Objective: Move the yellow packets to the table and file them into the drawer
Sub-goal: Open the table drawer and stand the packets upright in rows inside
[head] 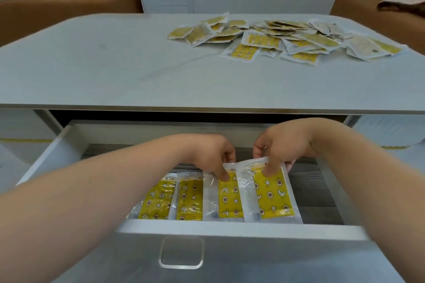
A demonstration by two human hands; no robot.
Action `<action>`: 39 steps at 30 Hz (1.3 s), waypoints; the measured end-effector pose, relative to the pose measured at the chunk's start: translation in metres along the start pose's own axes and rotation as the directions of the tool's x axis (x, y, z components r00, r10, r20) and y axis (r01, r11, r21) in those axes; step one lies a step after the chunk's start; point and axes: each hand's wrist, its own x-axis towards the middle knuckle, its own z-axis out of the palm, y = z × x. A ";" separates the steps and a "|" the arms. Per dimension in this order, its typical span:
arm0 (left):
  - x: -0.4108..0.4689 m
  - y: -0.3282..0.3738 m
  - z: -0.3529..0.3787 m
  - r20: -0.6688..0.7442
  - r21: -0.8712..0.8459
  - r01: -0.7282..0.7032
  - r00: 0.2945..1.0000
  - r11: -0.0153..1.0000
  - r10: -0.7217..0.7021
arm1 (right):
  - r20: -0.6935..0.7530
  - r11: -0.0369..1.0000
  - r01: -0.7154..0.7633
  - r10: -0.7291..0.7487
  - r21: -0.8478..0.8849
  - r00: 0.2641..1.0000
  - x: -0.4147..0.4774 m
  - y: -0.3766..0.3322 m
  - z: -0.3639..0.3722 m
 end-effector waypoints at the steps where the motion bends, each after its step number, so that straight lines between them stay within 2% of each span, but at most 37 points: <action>1: 0.002 -0.004 0.004 -0.005 -0.013 0.004 1.000 1.000 -0.004 | -0.010 1.000 0.000 0.000 -0.031 1.000 0.003 0.001 0.001; 6: 0.006 -0.022 0.014 -0.078 0.104 -0.050 0.995 0.993 0.058 | -0.027 0.990 -0.032 0.028 -0.139 0.999 0.019 0.003 0.010; 13: 0.012 -0.025 0.016 -0.068 0.037 -0.102 0.992 0.994 0.104 | -0.018 0.992 -0.051 0.049 -0.112 0.999 0.031 0.003 0.023; 19: 0.014 -0.021 0.017 -0.048 0.055 -0.141 0.988 0.988 0.144 | -0.092 0.954 -0.067 0.041 -0.292 0.995 0.027 -0.005 0.024; 22: 0.013 -0.019 0.015 -0.053 0.067 -0.106 0.993 0.992 0.110 | -0.128 0.946 -0.087 0.049 -0.313 0.991 0.021 -0.007 0.022; 29: -0.016 0.004 -0.011 -0.229 0.135 -0.082 0.967 0.987 0.112 | -0.184 0.834 -0.140 0.047 -0.534 0.982 0.002 -0.017 0.011; 30: -0.024 0.009 -0.018 -0.230 0.064 -0.080 0.969 0.995 0.092 | -0.204 0.827 -0.152 0.047 -0.542 0.978 -0.004 -0.019 0.006; 32: -0.046 0.021 -0.032 -0.162 -0.207 -0.074 0.986 0.976 0.040 | -0.227 0.851 -0.159 0.048 -0.500 0.973 -0.019 -0.026 -0.005; 34: -0.066 0.034 -0.048 -0.125 -0.357 -0.084 0.991 0.930 0.042 | -0.228 0.932 -0.112 0.032 -0.346 0.973 -0.040 -0.032 -0.018; 35: -0.072 0.039 -0.056 -0.163 -0.384 -0.103 0.986 0.918 0.042 | -0.241 0.965 -0.074 0.011 -0.251 0.971 -0.050 -0.034 -0.025; 37: -0.070 0.047 -0.070 -0.360 -0.396 -0.165 0.933 0.903 0.012 | -0.359 0.989 -0.016 -0.038 -0.144 0.932 -0.064 -0.033 -0.042; 39: -0.049 0.048 -0.083 -0.613 -0.328 -0.204 0.788 0.922 -0.044 | -0.580 0.995 -0.016 -0.045 -0.099 0.813 -0.060 -0.024 -0.063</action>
